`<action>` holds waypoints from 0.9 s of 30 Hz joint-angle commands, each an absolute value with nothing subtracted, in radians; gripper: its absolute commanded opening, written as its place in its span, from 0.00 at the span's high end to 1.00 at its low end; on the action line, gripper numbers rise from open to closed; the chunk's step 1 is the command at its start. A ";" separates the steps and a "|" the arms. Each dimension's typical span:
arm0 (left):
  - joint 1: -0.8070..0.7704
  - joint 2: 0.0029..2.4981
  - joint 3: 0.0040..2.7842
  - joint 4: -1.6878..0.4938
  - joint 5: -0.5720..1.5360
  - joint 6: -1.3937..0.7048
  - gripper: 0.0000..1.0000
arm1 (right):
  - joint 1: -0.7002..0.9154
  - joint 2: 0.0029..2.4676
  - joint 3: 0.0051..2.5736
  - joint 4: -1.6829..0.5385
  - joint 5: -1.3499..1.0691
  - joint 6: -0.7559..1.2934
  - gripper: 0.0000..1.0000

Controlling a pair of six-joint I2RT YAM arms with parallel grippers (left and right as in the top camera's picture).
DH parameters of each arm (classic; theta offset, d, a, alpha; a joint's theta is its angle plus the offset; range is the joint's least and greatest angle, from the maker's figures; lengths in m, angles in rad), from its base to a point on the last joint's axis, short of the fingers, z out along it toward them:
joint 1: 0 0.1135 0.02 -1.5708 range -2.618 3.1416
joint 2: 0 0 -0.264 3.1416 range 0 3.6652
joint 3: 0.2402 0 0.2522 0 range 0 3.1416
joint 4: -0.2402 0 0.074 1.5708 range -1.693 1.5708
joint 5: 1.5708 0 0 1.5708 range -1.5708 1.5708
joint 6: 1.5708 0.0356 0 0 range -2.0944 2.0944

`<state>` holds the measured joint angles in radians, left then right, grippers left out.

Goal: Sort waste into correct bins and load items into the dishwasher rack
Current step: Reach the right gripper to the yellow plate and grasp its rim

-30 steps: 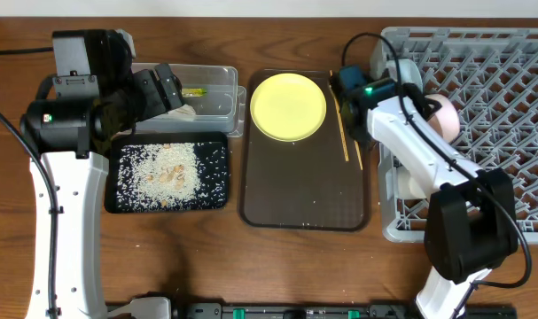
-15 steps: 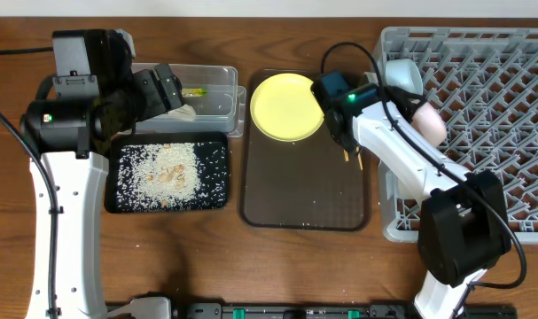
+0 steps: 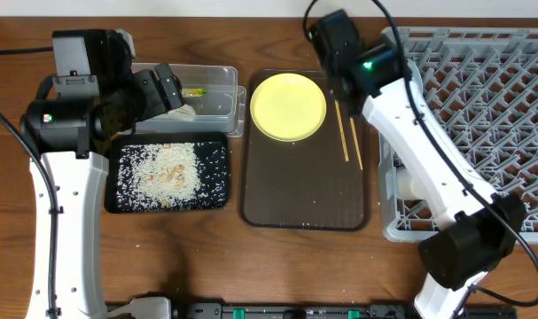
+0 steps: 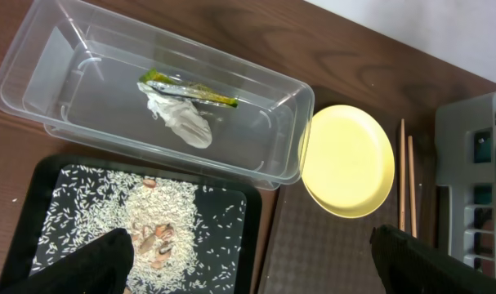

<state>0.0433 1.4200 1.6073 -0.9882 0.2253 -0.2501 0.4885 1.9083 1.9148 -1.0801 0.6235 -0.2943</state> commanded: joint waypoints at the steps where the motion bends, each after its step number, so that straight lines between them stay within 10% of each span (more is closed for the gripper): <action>1: 0.047 1.422 1.620 -0.990 0.216 -0.241 0.04 | 0.496 1.887 1.952 -1.054 0.190 -0.299 0.07; 16: 0.047 1.422 1.620 -0.990 0.216 -0.241 0.04 | 0.371 1.945 1.641 -0.704 -0.263 0.370 0.01; 20: 0.047 1.422 1.620 -0.990 0.216 -0.241 0.04 | 0.378 1.946 1.574 -0.686 -0.241 0.384 0.44; 27: 0.047 1.422 1.620 -0.990 0.216 -0.241 0.04 | 0.422 1.949 1.446 -0.649 0.004 0.683 0.51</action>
